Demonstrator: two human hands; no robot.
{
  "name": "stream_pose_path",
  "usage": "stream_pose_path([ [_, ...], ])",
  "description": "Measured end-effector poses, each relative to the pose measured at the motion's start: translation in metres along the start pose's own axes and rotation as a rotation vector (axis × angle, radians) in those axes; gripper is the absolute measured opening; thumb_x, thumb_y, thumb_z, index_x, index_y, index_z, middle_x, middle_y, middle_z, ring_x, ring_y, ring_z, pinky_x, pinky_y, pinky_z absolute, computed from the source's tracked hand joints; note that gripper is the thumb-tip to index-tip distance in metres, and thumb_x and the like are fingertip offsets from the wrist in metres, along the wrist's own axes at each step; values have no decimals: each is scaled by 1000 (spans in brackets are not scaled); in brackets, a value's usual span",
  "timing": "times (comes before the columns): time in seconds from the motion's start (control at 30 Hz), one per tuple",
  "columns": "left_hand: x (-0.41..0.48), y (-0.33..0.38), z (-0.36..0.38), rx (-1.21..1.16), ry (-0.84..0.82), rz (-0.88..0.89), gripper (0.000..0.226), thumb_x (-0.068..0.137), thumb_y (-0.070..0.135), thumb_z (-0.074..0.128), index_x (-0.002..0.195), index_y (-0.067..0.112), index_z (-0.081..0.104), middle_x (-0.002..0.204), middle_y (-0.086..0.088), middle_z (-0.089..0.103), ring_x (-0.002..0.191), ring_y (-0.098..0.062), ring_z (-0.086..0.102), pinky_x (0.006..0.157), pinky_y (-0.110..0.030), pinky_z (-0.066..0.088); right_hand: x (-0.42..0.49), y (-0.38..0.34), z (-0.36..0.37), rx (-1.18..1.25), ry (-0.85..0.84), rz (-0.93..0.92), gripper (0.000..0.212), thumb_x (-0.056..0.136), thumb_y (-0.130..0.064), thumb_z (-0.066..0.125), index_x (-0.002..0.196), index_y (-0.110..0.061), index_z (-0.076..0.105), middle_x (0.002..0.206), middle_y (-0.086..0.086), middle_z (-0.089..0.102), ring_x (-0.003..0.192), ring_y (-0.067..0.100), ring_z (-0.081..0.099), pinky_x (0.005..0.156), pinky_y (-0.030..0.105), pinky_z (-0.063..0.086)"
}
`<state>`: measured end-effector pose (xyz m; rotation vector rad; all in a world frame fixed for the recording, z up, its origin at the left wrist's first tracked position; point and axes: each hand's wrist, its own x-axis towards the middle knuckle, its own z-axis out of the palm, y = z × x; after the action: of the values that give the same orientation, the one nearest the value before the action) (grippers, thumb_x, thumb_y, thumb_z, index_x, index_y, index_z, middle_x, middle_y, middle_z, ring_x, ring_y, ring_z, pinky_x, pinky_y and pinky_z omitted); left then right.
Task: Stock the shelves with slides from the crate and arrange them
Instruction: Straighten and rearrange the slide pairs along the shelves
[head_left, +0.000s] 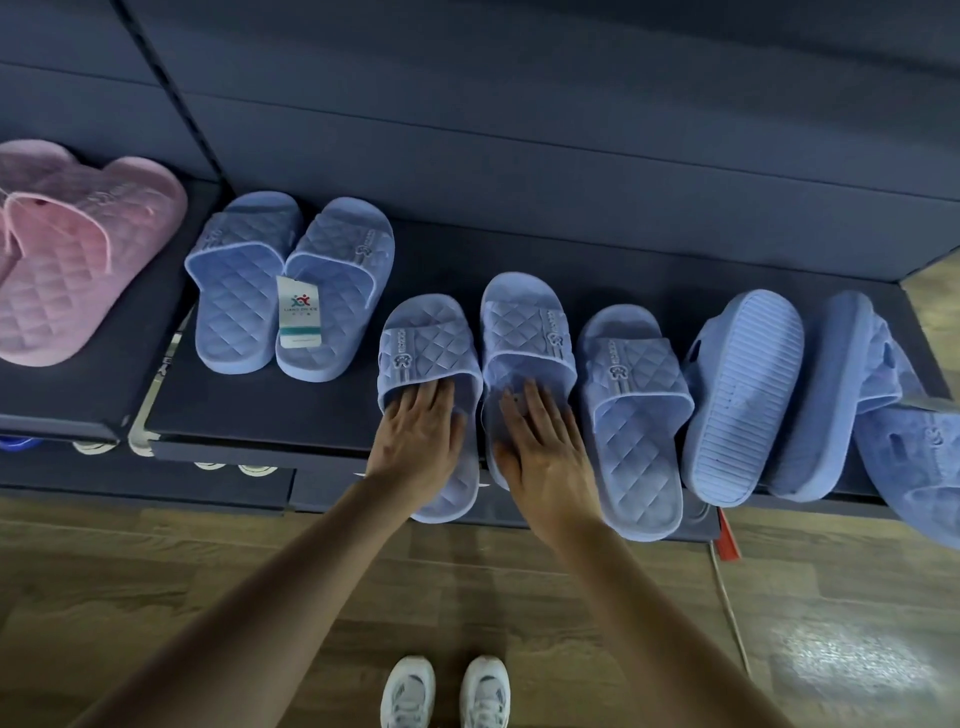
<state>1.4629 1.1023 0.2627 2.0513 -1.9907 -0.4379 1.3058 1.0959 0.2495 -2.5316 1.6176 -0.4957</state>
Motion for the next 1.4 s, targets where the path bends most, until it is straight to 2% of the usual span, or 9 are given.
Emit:
stream_pose_path([
  [0.1,2,-1,7,57,62,18,46,88,26,32,115,-1,57,118,-16,62,104,-29,63,80,-35,52,-1,-6,8,64,-3,60,48,91,-29,39,131,-6,52,136,19,50,129,33,43,106,46,28],
  [0.37,17,-3,8,1,79,34,48,90,26,30,120,-1,55,124,-17,59,112,-31,58,88,-40,48,-2,-10,6,123,-14,127,49,90,-30,39,128,-5,54,135,19,50,128,33,44,105,46,26],
  [0.5,36,-7,4,7,30,74,57,90,32,20,127,1,50,131,-15,53,120,-31,51,93,-41,43,-5,-11,4,165,-47,146,52,91,-35,33,134,-9,49,143,15,42,135,26,27,106,45,20],
  [0.57,44,-8,2,6,13,73,56,89,31,23,125,0,52,128,-17,55,116,-32,54,89,-42,46,-3,-12,7,199,-76,168,56,92,-38,28,137,-9,45,147,14,36,138,25,21,108,42,15],
  [0.7,32,-12,-2,-38,70,114,47,87,24,32,116,-1,58,119,-17,60,107,-34,59,88,-43,49,1,-14,11,198,-76,185,55,92,-36,30,135,-7,46,144,18,39,136,34,31,107,44,18],
  [0.83,3,-23,7,55,61,219,52,90,28,33,131,0,48,136,-19,49,129,-31,44,111,-43,29,1,-14,13,177,-48,169,55,98,-40,23,135,-6,46,142,19,42,133,36,35,106,48,21],
  [0.97,19,-26,12,23,28,176,55,92,30,27,137,1,40,143,-19,41,134,-33,36,114,-43,21,16,-10,15,183,-70,176,59,92,-40,28,140,-8,39,148,17,33,138,33,27,109,44,18],
  [1.13,48,-33,11,30,12,189,58,92,33,24,138,1,38,145,-19,37,136,-34,32,111,-44,17,46,-2,13,237,-215,191,80,78,-55,2,149,-19,12,157,2,2,142,12,-10,115,31,-3],
  [1.4,78,-46,8,8,58,191,69,88,43,10,144,7,28,152,-13,25,142,-27,17,115,-34,3,77,-4,20,166,-202,167,80,79,-52,-2,149,-16,15,157,7,2,144,23,-7,113,37,-6],
])
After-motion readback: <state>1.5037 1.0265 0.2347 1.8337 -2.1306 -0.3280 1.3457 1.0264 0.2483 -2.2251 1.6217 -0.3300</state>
